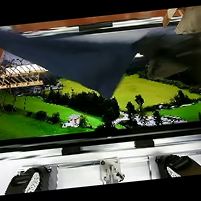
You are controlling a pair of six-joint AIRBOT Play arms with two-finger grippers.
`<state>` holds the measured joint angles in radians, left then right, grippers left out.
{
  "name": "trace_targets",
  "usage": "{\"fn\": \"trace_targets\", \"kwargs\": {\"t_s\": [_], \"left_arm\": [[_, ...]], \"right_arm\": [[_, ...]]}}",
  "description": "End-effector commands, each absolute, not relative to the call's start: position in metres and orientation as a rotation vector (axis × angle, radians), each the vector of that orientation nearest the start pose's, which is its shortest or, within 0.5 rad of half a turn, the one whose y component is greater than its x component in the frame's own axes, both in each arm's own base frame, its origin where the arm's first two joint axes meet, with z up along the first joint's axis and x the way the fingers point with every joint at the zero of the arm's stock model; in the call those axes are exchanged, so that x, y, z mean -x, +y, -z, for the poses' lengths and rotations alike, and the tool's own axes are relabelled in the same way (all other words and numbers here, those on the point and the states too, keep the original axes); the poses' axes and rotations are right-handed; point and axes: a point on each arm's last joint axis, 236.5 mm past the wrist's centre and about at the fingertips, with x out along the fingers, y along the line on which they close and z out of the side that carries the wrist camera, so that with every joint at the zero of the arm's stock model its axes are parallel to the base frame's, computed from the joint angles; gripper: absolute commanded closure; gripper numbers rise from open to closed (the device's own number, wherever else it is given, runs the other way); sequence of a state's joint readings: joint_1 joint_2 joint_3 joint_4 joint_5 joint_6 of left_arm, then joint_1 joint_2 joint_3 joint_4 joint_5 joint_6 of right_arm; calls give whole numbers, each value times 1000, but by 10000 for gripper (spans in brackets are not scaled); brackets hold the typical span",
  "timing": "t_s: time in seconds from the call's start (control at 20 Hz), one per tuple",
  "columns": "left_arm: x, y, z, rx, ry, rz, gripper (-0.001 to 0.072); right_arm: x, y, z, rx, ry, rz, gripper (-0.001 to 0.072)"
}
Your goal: Fold the shirts.
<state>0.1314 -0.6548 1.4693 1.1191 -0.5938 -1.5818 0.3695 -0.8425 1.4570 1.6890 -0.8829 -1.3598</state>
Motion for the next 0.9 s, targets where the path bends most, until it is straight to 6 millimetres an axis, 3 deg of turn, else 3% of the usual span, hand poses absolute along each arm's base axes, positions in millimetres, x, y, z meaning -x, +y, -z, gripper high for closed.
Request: {"fn": "trace_targets", "kwargs": {"t_s": [0.0, 0.05, 0.15, 0.3, 0.45, 0.6, 0.7, 0.85], "left_arm": [[-137, -11, -645, 302, -785, 160, 668], [-110, -12, -656, 299, -856, 164, 667], [-81, -19, -657, 317, -879, 193, 667], [-83, -29, -643, 336, -792, 224, 668], [-101, -34, -628, 296, -708, 214, 667], [-134, -34, -603, 234, -598, 187, 667], [-170, -31, -574, 246, -488, 176, 667], [-235, -23, -512, 287, -302, 151, 667]], "right_arm": [[-219, 56, -564, -197, -345, -273, 658], [-189, 46, -591, -218, -449, -277, 658], [-157, 39, -614, -258, -520, -303, 658], [-156, 44, -613, -281, -501, -332, 658], [-179, 47, -592, -253, -402, -304, 658], [-218, 37, -555, -164, -247, -192, 658], [-251, 25, -520, -90, -107, -87, 658], [-311, 12, -453, 14, 147, 56, 657]]}}
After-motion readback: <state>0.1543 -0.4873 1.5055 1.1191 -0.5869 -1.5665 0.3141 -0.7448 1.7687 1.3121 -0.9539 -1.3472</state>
